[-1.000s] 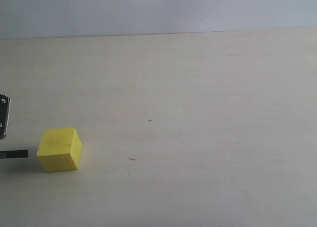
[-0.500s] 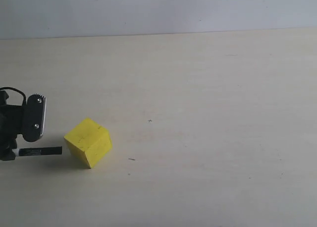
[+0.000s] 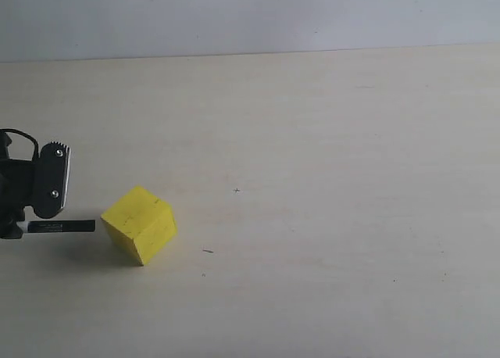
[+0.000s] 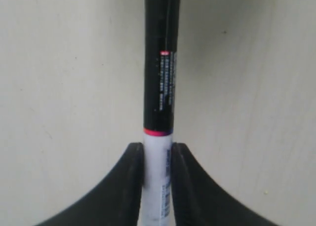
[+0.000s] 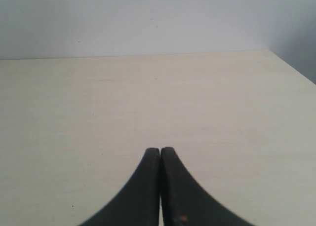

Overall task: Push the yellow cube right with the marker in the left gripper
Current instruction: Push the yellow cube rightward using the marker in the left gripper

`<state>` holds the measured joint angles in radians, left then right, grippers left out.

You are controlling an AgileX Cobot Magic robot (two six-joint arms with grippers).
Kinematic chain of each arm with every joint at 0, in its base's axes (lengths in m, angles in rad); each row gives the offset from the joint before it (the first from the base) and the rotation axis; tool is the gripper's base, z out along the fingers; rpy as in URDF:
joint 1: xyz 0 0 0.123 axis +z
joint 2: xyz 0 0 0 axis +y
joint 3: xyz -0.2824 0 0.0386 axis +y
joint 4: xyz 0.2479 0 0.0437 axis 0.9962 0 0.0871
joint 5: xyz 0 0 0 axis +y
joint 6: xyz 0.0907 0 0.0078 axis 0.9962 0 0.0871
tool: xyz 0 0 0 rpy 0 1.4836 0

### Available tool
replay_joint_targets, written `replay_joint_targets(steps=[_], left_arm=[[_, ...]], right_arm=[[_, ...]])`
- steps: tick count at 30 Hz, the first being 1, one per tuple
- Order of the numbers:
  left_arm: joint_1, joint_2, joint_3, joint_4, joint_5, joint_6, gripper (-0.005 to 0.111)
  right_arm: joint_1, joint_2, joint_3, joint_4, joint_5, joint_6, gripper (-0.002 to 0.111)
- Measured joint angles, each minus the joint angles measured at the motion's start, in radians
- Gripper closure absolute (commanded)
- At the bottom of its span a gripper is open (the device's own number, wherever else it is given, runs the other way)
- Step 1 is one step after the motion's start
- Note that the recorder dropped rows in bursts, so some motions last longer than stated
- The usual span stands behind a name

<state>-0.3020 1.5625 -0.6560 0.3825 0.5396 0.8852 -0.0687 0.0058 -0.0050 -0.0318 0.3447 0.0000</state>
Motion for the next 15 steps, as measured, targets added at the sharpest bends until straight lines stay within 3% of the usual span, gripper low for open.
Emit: replay_joint_targets(steps=[6, 11, 15], left_arm=[[-0.005, 0.000, 0.000, 0.006, -0.047, -0.022, 0.107], [-0.102, 0.000, 0.000, -0.035, -0.082, -0.020, 0.107], [-0.155, 0.000, 0.000, -0.042, -0.014, -0.018, 0.107]], right_arm=[[0.000, 0.000, 0.000, 0.000, 0.000, 0.000, 0.108], [0.000, 0.000, 0.000, 0.000, 0.000, 0.000, 0.108], [0.000, 0.000, 0.000, 0.000, 0.000, 0.000, 0.108]])
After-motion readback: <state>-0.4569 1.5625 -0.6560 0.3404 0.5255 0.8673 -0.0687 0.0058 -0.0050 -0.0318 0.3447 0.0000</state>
